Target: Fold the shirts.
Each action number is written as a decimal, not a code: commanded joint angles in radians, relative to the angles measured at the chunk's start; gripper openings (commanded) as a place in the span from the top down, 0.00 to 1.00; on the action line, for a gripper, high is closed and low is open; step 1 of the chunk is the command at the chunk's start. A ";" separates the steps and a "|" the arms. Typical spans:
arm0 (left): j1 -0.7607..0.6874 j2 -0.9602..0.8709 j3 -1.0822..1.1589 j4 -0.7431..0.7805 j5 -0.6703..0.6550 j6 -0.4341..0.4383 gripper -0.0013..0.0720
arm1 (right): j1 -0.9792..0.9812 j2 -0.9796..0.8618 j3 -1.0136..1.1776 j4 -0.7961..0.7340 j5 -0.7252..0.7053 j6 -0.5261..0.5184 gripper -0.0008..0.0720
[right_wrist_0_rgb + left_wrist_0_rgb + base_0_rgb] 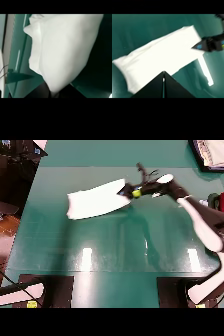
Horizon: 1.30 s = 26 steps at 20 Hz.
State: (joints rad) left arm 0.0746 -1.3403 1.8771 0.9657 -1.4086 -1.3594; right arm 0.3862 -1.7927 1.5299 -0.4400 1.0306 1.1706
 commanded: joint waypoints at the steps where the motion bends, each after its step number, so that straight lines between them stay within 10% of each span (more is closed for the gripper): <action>1: -0.048 -0.001 -0.001 0.016 -0.006 -0.005 0.95 | -0.182 0.206 -0.092 -0.141 -0.010 0.061 0.96; 12: -0.366 -0.004 -0.001 0.056 0.155 -0.002 0.95 | -0.943 0.484 -0.214 -0.333 -0.065 0.160 0.96; 22: -0.403 -0.041 -0.001 0.053 0.140 -0.005 0.95 | -1.064 0.398 0.083 -0.236 -0.046 0.161 0.96; 26: -0.403 -0.043 -0.001 0.053 0.133 -0.002 0.95 | -1.064 0.398 0.274 -0.431 0.085 0.257 0.96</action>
State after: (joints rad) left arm -0.3271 -1.3804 1.8759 1.0195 -1.2694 -1.3628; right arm -0.6735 -1.3911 1.6806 -0.7429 1.0271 1.3632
